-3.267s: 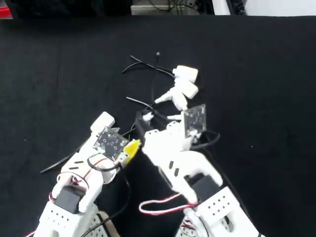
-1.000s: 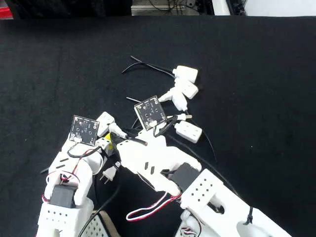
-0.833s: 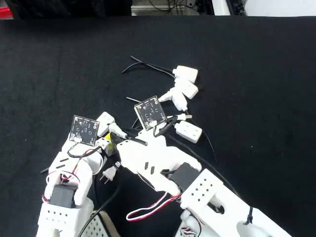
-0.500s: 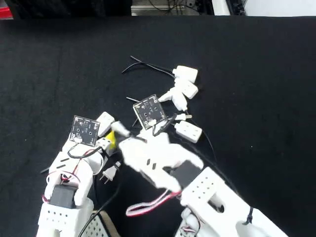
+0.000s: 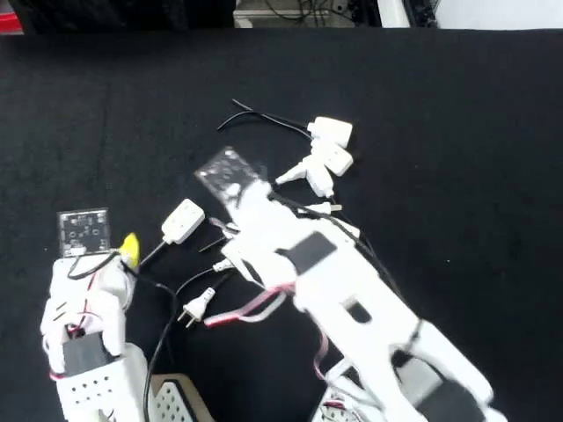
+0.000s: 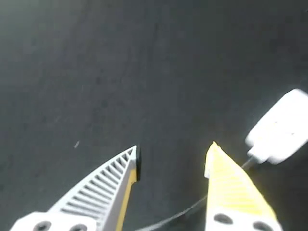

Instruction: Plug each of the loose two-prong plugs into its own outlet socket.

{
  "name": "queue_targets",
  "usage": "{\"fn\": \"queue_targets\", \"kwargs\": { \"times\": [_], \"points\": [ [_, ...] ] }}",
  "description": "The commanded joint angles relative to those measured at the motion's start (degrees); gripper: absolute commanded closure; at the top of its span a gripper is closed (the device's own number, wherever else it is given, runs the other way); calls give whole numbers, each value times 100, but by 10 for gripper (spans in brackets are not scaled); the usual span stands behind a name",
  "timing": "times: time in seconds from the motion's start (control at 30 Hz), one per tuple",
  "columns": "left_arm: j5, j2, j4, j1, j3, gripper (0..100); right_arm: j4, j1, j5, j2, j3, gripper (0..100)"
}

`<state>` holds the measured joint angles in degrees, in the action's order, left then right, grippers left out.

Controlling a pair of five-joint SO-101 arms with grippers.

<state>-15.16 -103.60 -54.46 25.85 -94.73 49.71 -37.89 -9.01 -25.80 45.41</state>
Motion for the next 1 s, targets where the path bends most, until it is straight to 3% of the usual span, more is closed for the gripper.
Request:
{"fn": "queue_targets", "kwargs": {
  "times": [0.0, 0.5, 0.73, 0.97],
  "points": [
    [-369, -53, -79, 391, -207, 769, 35, 79, -422, 1086, -1051, 987],
    [-536, -53, -360, 611, -268, 772, 791, -325, -1011, 3811, -4101, 987],
    [-536, -53, -360, 602, -268, 975, 1486, -229, -1143, 4936, -5798, 987],
    [-536, -53, -387, 453, -268, 949, 2224, 62, -1292, 6062, -7266, 987]
  ]
}}
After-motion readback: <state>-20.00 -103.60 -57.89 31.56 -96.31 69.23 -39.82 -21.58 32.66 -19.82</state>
